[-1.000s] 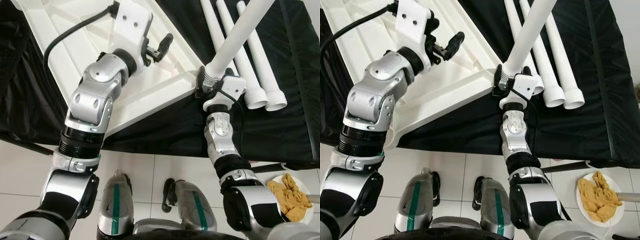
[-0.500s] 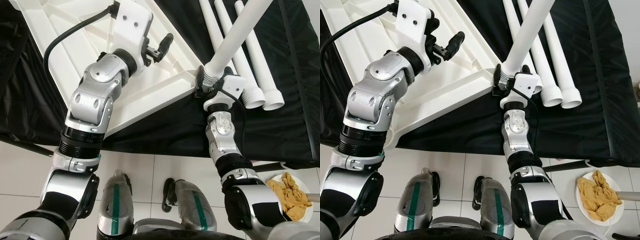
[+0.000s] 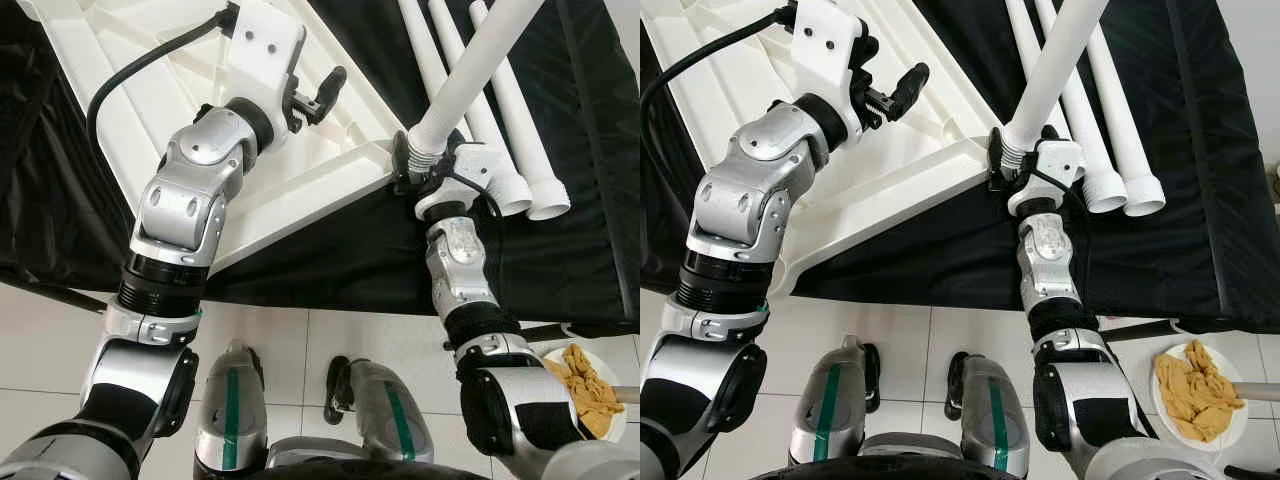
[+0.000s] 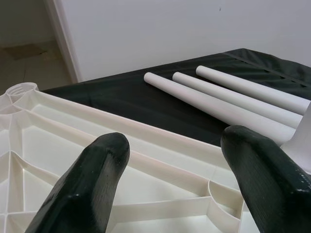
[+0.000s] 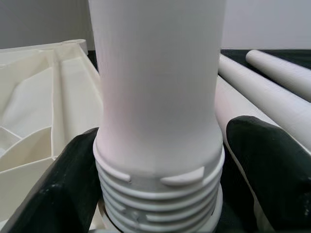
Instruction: Building children table
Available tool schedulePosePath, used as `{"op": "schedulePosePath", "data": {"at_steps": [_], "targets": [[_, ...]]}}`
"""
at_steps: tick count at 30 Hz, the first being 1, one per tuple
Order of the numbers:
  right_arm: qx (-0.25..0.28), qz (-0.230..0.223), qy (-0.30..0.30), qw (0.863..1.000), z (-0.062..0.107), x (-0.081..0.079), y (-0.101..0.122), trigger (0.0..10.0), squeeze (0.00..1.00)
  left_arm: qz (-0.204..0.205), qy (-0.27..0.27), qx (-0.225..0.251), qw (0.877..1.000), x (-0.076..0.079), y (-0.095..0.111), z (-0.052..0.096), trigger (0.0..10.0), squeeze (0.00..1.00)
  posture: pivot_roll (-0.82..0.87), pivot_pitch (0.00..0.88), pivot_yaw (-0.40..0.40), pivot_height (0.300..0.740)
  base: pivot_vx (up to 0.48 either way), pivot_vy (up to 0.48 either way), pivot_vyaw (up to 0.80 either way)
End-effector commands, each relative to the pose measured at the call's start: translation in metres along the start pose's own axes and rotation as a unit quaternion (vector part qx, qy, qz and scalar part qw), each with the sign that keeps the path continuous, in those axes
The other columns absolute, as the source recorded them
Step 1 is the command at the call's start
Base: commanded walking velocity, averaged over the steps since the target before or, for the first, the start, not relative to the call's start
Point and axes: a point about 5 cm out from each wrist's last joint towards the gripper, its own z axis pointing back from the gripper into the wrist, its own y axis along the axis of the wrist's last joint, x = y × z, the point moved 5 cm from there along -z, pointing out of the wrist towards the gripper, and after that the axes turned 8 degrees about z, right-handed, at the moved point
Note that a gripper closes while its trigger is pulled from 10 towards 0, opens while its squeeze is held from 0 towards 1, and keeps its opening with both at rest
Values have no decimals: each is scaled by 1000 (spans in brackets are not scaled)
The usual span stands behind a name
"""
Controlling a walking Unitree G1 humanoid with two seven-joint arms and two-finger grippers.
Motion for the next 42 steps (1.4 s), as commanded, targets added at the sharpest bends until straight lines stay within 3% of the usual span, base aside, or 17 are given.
{"op": "schedulePosePath", "data": {"at_steps": [1,18,42], "targets": [[-35,-7,-5,999,8,7,-16,10000,0,-3,-4,-4,1000,2,-1,-1,10000,0,104,79,-39,740,0,0,0],[-17,-25,97,995,0,-5,-1,10000,0,-5,-11,-4,1000,6,-1,-3,10000,0,96,76,-38,740,0,0,0],[14,-30,162,986,-13,-5,25,10000,0,-12,-24,-10,1000,8,-3,-3,10000,0,91,80,-39,740,0,0,0]]}}
